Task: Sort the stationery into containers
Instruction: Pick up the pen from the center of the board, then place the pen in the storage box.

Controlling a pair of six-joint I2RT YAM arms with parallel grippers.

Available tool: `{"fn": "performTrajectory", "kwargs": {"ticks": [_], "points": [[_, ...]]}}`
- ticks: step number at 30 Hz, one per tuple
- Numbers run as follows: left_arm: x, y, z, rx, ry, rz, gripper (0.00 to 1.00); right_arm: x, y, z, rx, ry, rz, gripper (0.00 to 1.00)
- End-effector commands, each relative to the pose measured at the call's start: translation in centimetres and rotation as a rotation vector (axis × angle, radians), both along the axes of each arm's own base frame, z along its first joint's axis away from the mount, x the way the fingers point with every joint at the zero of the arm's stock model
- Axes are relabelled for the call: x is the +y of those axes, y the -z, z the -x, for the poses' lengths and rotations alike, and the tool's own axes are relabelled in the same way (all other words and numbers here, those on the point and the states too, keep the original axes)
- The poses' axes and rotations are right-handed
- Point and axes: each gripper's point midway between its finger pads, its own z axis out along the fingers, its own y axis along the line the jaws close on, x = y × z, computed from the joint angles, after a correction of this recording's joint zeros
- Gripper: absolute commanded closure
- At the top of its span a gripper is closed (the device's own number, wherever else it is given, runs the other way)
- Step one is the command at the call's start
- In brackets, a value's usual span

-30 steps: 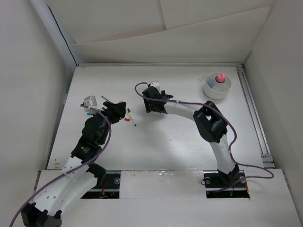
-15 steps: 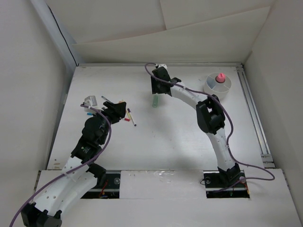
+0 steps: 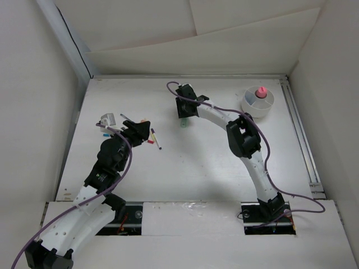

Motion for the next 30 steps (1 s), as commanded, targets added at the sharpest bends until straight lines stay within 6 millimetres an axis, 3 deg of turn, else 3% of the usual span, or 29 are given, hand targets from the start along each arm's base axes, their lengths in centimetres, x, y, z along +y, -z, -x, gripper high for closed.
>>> {"fn": "performTrajectory", "kwargs": {"ticks": [1, 5, 8, 11, 15, 16, 18, 19, 21, 22, 23, 24, 27, 28, 30], "points": [[-0.1, -1.1, 0.1, -0.041, 0.007, 0.027, 0.43, 0.3, -0.8, 0.2, -0.018, 0.004, -0.01, 0.55], [-0.1, -1.1, 0.1, -0.042, 0.007, 0.027, 0.43, 0.3, -0.5, 0.3, -0.011, 0.004, -0.004, 0.64], [0.0, -1.4, 0.2, -0.05, 0.007, 0.031, 0.43, 0.2, -0.5, 0.2, -0.014, 0.018, -0.004, 0.76], [0.0, -1.4, 0.2, -0.05, 0.007, 0.031, 0.43, 0.1, -2.1, -0.1, -0.046, 0.026, -0.016, 0.81], [0.0, -1.4, 0.2, -0.05, 0.007, 0.031, 0.43, -1.5, -6.6, -0.8, -0.133, 0.066, -0.058, 0.86], [0.0, -1.4, 0.2, -0.05, 0.007, 0.031, 0.43, -2.6, -9.7, -1.3, -0.185, 0.091, -0.087, 0.87], [0.0, -1.4, 0.2, -0.05, 0.007, 0.031, 0.43, -5.0, -12.7, -2.4, -0.244, 0.135, -0.123, 0.87], [-0.2, -1.1, 0.1, -0.042, 0.016, 0.027, 0.43, -6.2, -15.1, -2.1, -0.281, 0.145, -0.138, 0.87], [-0.2, -0.7, 0.1, -0.033, 0.016, 0.023, 0.43, -9.5, -17.8, -3.1, -0.342, 0.202, -0.167, 0.87], [-0.2, -0.7, 0.1, -0.033, 0.016, 0.023, 0.43, -11.2, -18.1, -3.1, -0.356, 0.228, -0.152, 0.87], [-0.2, -0.9, 0.1, -0.041, 0.016, 0.027, 0.43, -12.7, -20.6, -3.0, -0.401, 0.251, -0.174, 0.87], [-0.4, -0.9, 0.2, -0.041, 0.025, 0.027, 0.43, -15.7, -21.8, -3.8, -0.438, 0.315, -0.17, 0.87], [-0.6, -0.6, 0.1, -0.03, 0.034, 0.031, 0.43, -20.8, -24.5, -4.0, -0.511, 0.434, -0.137, 0.87], [-0.9, -0.6, 0.0, -0.029, 0.043, 0.031, 0.43, -24.0, -24.9, -4.1, -0.542, 0.532, -0.091, 0.87], [-0.9, -0.6, 0.0, -0.029, 0.043, 0.031, 0.43, -26.8, -25.4, -4.1, -0.569, 0.608, -0.045, 0.87]]}}
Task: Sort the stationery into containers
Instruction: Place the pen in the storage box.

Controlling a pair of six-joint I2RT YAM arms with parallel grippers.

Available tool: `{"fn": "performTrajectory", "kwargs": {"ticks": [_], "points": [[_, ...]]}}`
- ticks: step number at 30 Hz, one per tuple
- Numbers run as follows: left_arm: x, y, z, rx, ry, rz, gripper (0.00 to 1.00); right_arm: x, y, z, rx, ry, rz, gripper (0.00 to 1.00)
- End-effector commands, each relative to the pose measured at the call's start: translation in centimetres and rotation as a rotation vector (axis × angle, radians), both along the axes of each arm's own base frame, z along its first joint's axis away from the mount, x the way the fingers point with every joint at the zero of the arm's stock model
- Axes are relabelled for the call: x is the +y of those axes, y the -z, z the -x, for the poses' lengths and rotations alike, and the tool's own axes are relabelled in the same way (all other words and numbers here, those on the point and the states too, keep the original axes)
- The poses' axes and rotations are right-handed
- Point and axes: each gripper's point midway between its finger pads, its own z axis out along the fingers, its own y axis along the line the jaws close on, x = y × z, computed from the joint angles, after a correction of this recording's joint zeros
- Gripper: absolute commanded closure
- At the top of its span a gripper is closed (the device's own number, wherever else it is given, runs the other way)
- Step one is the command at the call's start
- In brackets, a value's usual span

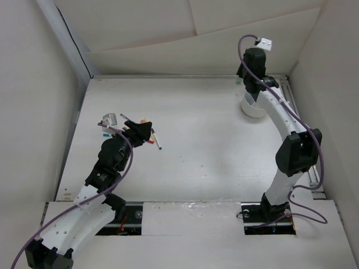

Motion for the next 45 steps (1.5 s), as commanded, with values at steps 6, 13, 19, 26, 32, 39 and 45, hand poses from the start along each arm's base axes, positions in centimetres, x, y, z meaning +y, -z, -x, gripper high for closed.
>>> {"fn": "performTrajectory", "kwargs": {"ticks": [6, 13, 19, 26, 32, 39, 45], "points": [[-0.5, -1.2, 0.0, -0.044, 0.027, 0.032, 0.43, -8.2, 0.1, 0.0, -0.037, 0.343, 0.181, 0.87], [-0.7, -0.9, -0.1, -0.036, 0.037, 0.029, 0.43, -9.8, 3.4, -0.1, 0.029, 0.419, 0.288, 0.87], [-1.1, -0.4, -0.3, -0.025, 0.046, 0.033, 0.43, -11.2, 5.3, 0.6, 0.091, 0.519, 0.394, 0.87], [-1.2, -0.4, -0.2, -0.025, 0.055, 0.034, 0.43, -10.4, 7.6, 0.6, 0.158, 0.564, 0.528, 0.87], [-1.3, -0.2, -0.3, -0.016, 0.055, 0.03, 0.43, -9.8, 8.7, 0.1, 0.176, 0.596, 0.589, 0.88], [-1.4, -0.1, -0.5, -0.016, 0.055, 0.03, 0.43, -9.9, 7.9, -0.8, 0.155, 0.63, 0.612, 0.88], [-1.4, 0.1, -0.6, -0.008, 0.055, 0.026, 0.43, -10.3, 6.5, -1.0, 0.126, 0.685, 0.651, 0.89]]}}
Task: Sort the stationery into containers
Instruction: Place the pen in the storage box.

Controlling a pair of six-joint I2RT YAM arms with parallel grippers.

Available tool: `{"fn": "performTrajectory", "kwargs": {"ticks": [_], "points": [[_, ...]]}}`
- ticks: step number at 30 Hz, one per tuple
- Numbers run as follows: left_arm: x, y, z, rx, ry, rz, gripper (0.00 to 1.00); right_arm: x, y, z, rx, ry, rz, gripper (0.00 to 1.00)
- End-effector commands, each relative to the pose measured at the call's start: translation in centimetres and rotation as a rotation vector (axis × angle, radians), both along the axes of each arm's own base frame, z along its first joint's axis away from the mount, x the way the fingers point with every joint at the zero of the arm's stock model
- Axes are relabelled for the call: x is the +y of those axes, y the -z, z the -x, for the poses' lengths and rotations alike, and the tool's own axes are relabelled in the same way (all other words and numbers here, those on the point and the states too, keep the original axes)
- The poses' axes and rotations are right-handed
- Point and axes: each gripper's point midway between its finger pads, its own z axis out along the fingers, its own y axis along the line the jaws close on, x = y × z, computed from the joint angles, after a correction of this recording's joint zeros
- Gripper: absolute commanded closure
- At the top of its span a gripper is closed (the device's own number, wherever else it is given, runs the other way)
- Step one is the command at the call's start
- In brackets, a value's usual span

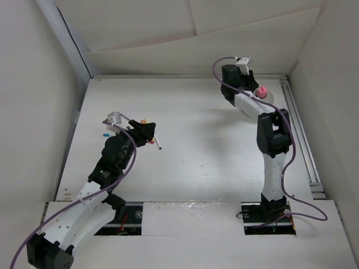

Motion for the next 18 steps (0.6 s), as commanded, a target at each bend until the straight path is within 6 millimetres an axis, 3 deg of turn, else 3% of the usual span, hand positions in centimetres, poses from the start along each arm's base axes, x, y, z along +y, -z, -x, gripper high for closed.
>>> {"fn": "performTrajectory", "kwargs": {"ticks": [1, 4, 7, 18], "points": [[-0.1, -1.1, -0.1, -0.044, 0.005, 0.029, 0.43, -0.2, -3.5, -0.7, -0.113, 0.049, 0.022, 0.89], [-0.1, -1.1, -0.1, -0.044, 0.005, 0.029, 0.43, -0.2, -3.4, -0.8, -0.115, 0.054, 0.038, 0.89], [-0.1, -1.1, -0.1, -0.044, 0.005, 0.029, 0.43, -0.2, -1.9, -0.9, -0.081, 0.05, 0.059, 0.89], [0.1, -1.1, -0.1, -0.044, -0.004, 0.028, 0.43, -0.2, -1.3, -1.7, -0.084, 0.051, 0.096, 0.89]]}}
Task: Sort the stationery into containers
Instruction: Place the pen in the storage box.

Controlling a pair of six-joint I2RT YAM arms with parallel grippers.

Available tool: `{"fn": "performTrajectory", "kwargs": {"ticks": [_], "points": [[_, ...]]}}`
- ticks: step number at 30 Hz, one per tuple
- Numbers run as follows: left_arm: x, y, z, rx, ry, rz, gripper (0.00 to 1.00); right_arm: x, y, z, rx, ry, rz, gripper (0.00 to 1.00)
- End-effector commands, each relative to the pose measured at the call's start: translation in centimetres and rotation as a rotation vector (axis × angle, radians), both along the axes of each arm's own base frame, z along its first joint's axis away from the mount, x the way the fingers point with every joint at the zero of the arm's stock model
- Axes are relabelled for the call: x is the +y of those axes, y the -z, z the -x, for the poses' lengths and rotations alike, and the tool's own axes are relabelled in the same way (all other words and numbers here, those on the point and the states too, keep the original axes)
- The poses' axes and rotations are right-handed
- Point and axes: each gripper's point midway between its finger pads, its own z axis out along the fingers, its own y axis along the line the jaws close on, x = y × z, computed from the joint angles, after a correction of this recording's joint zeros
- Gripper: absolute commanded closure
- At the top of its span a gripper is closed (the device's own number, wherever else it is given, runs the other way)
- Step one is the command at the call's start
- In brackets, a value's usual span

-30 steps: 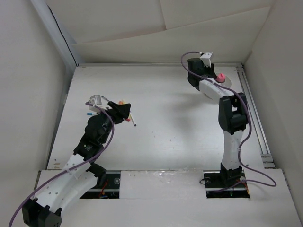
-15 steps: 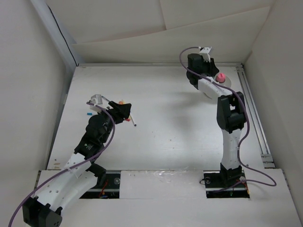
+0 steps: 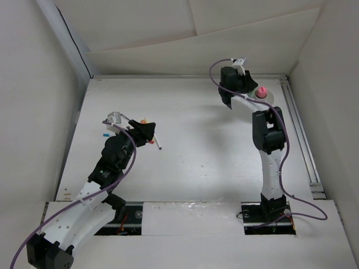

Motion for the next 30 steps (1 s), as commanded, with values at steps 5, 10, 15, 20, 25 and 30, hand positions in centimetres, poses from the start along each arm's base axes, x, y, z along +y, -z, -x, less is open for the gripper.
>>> {"fn": "performTrajectory", "kwargs": {"ticks": [5, 10, 15, 20, 25, 30], "points": [[0.2, -1.1, -0.1, -0.043, -0.013, 0.027, 0.43, -0.1, -1.6, -0.1, -0.081, 0.026, 0.008, 0.88], [0.2, -1.1, -0.1, -0.043, -0.013, 0.027, 0.43, -0.1, -0.7, -0.1, -0.064, 0.026, 0.016, 0.85], [0.2, -1.1, -0.1, -0.043, -0.013, 0.027, 0.43, -0.1, -0.3, -0.2, -0.064, 0.026, 0.016, 0.84], [0.2, -1.1, -0.1, -0.043, -0.013, 0.027, 0.43, -0.2, 0.1, 0.2, -0.063, 0.026, 0.017, 0.76], [0.2, -1.1, -0.1, -0.043, -0.013, 0.027, 0.43, -0.3, -0.3, 0.5, -0.07, 0.026, 0.014, 0.73], [0.2, -1.1, -0.1, -0.043, -0.013, 0.027, 0.43, 0.1, -0.2, 1.1, -0.068, 0.025, 0.013, 0.69]]}}
